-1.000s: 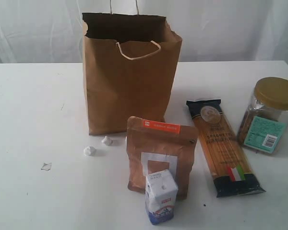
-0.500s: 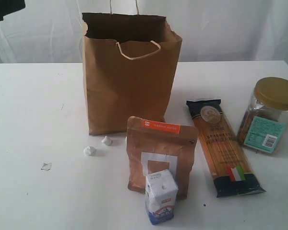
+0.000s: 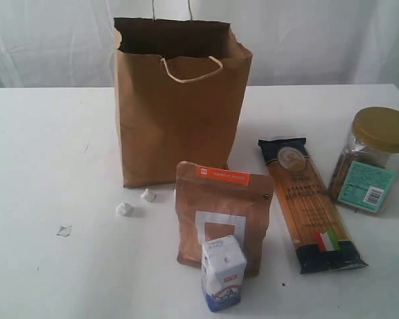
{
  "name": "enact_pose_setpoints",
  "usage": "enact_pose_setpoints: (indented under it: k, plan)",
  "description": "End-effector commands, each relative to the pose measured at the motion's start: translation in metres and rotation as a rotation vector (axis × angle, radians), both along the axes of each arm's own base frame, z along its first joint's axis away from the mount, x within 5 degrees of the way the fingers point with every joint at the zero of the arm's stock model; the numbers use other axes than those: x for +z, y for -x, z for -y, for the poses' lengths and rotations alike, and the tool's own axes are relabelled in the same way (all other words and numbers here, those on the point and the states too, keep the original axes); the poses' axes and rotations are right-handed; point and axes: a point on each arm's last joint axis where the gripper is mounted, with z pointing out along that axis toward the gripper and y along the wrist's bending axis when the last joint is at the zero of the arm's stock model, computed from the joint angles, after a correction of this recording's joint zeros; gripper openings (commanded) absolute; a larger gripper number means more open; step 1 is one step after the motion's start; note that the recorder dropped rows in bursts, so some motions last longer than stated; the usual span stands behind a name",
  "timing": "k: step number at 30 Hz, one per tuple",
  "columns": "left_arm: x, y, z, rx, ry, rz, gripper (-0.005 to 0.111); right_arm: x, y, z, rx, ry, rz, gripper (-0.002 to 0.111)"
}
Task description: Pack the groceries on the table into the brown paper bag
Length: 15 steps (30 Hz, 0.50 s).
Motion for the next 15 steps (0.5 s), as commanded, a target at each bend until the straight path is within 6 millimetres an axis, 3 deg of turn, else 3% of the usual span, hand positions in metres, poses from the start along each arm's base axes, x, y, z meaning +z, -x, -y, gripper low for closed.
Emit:
enact_pose_setpoints:
  k: [1,5,15]
  plan:
    - [-0.025,0.020,-0.015,0.157,0.014,-0.001,0.000,0.023,0.002,-0.005,0.056,-0.137,0.229,0.000]
    - [-0.055,0.033,-0.021,0.216,0.066,-0.046,0.000,0.039,0.006,-0.007,0.112,-0.268,0.377,0.000]
    - [-0.131,0.055,-0.041,0.450,0.132,-0.192,0.000,0.058,0.016,-0.009,0.181,-0.333,0.599,0.000]
